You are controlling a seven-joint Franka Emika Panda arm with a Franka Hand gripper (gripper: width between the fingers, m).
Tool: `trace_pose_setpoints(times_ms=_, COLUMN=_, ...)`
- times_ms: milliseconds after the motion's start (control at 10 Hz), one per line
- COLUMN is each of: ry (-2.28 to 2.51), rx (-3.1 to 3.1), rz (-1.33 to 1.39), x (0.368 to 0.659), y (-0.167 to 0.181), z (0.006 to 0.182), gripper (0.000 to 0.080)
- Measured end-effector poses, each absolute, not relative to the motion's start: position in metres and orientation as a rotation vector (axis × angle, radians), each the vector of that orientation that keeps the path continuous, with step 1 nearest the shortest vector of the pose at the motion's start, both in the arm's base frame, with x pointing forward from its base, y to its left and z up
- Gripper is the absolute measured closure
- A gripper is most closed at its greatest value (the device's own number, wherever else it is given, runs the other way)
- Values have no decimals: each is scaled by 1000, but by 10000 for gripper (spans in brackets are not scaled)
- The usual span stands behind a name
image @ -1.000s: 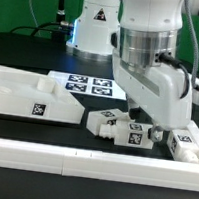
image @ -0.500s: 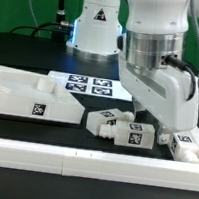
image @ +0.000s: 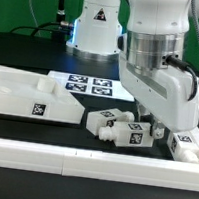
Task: Assemble one leg
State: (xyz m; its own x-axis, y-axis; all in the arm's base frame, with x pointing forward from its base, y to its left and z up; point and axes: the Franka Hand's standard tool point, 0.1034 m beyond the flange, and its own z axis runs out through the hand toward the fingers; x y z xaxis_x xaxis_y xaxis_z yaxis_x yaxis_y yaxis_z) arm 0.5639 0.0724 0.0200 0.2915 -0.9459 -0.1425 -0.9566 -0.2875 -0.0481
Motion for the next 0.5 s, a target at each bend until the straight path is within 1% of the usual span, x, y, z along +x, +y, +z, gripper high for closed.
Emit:
trace_pose_setpoints(times_ms=200, ry=1809, rx=-2412, rz=139, x=563, y=73, z=22, gripper=514)
trace_pose_setpoints(times_ms=500, ry=1942, rx=-2300, rz=245, x=540, y=72, z=64, gripper=514)
